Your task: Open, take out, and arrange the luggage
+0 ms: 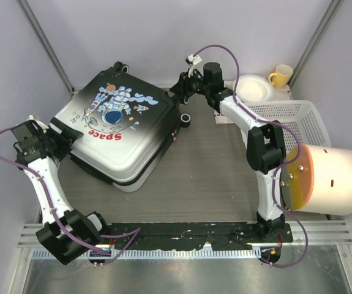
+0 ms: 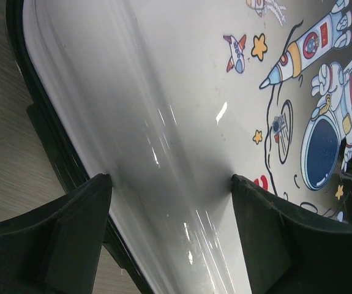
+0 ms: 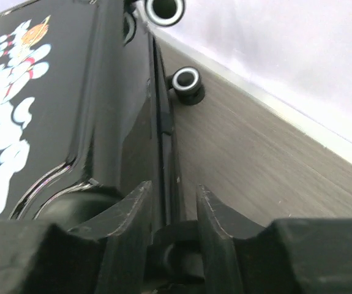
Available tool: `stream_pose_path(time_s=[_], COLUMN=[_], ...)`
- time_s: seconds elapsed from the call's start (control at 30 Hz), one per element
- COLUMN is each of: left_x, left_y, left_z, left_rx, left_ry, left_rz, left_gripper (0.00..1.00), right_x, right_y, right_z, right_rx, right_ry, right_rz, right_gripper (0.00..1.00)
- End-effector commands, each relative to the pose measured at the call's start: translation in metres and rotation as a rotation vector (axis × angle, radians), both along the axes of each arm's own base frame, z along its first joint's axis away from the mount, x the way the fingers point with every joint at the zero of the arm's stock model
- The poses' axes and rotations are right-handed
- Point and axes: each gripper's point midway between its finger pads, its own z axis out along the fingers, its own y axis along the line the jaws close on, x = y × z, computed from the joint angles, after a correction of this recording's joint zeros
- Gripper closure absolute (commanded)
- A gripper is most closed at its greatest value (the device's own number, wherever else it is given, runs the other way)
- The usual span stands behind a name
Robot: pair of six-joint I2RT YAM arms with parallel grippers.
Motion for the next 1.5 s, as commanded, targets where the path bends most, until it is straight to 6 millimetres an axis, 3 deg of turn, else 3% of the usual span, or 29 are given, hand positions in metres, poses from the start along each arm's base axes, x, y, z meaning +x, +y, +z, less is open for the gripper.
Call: stream_pose_path(time_s=[0.0,0.03,0.1,0.13,0.2,0.23,0.27,0.37,0.5,0.57,0.6,0.63,0.67,0.7,0.77,0.8,0.87,0.9,0.93,0.97,1.03,1.07,1.27,1.47], left_x=[0.003,0.009,0.024,0.031,0.047,0.053,0.063,0.078,0.075,0.071,0.065,0.062,0.060,0.057,0.053,0.053,0.051,0.052,0.051,0.052,0.054,0.056,0.063,0.067], left_y=[-0.022,-0.035,-0.042,-0.052,-0.053,-0.051,-0.047,-0.038,-0.010,0.003,0.013,0.016,0.017,0.016,0.003,-0.001,-0.019,-0.025,-0.032,-0.043,-0.053,-0.062,-0.086,-0.085], left_z=[-0.043,-0.043,-0.042,-0.041,-0.040,-0.039,-0.036,-0.020,0.014,0.029,0.043,0.049,0.059,0.063,0.079,0.085,0.094,0.096,0.097,0.095,0.090,0.089,0.094,0.093], left_rx=[-0.065,-0.059,-0.022,-0.014,-0.012,-0.011,-0.004,0.040,0.102,0.099,0.110,0.121,0.146,0.160,0.155,0.153,0.154,0.159,0.174,0.183,0.194,0.209,0.233,0.237], left_ry=[0.131,0.128,0.124,0.119,0.125,0.124,0.120,0.086,0.001,-0.058,-0.096,-0.109,-0.129,-0.136,-0.188,-0.216,-0.248,-0.258,-0.265,-0.261,-0.253,-0.251,-0.264,-0.258], left_rz=[-0.097,-0.148,-0.197,-0.237,-0.255,-0.254,-0.256,-0.254,-0.178,-0.133,-0.105,-0.101,-0.102,-0.117,-0.163,-0.180,-0.224,-0.244,-0.265,-0.293,-0.325,-0.347,-0.410,-0.410], left_gripper=[0.23,0.23,0.23,0.23,0.23,0.23,0.23,0.23,0.22,0.22,0.22,0.22,0.22,0.22,0.22,0.22,0.21,0.22,0.22,0.22,0.23,0.23,0.24,0.24], right_x=[-0.060,-0.067,-0.069,-0.075,-0.081,-0.090,-0.094,-0.097,-0.084,-0.093,-0.101,-0.106,-0.121,-0.130,-0.152,-0.159,-0.173,-0.178,-0.185,-0.195,-0.202,-0.210,-0.214,-0.204], right_y=[-0.016,-0.023,-0.040,-0.046,-0.057,-0.062,-0.066,-0.076,-0.095,-0.108,-0.113,-0.116,-0.123,-0.126,-0.127,-0.130,-0.125,-0.126,-0.114,-0.111,-0.095,-0.092,-0.070,-0.060], right_z=[-0.055,-0.063,-0.056,-0.062,-0.051,-0.059,-0.056,-0.027,0.046,0.083,0.072,0.077,0.097,0.077,0.078,0.054,0.040,0.015,0.011,-0.011,-0.018,-0.037,-0.054,-0.055], right_rx=[-0.159,-0.176,-0.174,-0.183,-0.179,-0.184,-0.182,-0.167,-0.120,-0.109,-0.097,-0.088,-0.065,-0.057,-0.036,-0.036,-0.035,-0.044,-0.041,-0.067,-0.086,-0.112,-0.127,-0.093], right_ry=[0.183,0.222,0.231,0.254,0.248,0.280,0.276,0.223,0.079,-0.001,0.042,0.015,-0.031,0.018,0.019,0.064,0.065,0.095,0.074,0.090,0.011,0.011,-0.131,-0.209], right_rz=[0.142,0.148,0.131,0.133,0.132,0.132,0.135,0.082,-0.057,-0.117,-0.144,-0.154,-0.173,-0.186,-0.175,-0.201,-0.193,-0.218,-0.198,-0.196,-0.203,-0.192,-0.228,-0.249], right_gripper=[0.62,0.62,0.63,0.63,0.64,0.64,0.59,0.51,0.43,0.41,0.41,0.40,0.40,0.40,0.43,0.44,0.48,0.48,0.52,0.53,0.54,0.53,0.55,0.61])
